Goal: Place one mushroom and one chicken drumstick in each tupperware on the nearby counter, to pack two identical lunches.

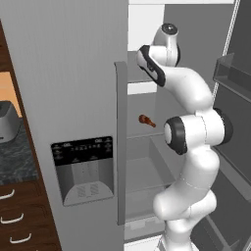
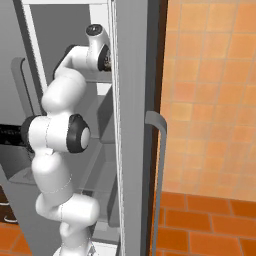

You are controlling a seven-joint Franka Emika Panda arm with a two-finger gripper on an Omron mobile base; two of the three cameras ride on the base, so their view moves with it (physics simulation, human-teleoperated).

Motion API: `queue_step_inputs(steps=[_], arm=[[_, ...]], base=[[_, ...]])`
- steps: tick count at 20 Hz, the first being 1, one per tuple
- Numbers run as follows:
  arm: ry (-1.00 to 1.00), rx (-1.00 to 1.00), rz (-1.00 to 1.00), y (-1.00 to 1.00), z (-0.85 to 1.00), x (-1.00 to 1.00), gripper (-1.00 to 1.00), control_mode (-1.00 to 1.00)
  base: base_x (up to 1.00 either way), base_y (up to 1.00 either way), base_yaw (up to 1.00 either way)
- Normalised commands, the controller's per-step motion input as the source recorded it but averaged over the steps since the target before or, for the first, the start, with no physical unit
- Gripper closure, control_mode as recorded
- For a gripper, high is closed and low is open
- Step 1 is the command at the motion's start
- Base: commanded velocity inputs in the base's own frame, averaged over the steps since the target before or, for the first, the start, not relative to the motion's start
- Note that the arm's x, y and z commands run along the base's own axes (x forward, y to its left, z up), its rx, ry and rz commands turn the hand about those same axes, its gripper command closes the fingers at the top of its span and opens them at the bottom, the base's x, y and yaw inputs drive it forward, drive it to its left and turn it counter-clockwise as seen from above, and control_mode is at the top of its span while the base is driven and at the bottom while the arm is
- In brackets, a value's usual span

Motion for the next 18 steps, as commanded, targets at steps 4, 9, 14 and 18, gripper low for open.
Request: queue_step_inputs(steps=[4, 9, 14, 18], arm=[[-0.15, 0.00, 0.00, 0.00, 0.00, -0.67, 1.00, -1.00], [-0.17, 0.00, 0.00, 0.00, 0.01, -0.97, 1.00, -1.00], [0.04, 0.00, 0.02, 0.03, 0.01, -1.00, 1.00, -1.00], [0.11, 0.00, 0.05, 0.00, -0.02, -1.00, 1.00, -1.00]], base=[[0.00, 0.00, 0.00], [0.00, 0.00, 0.00], [0.00, 0.00, 0.00], [0.00, 0.00, 0.00]])
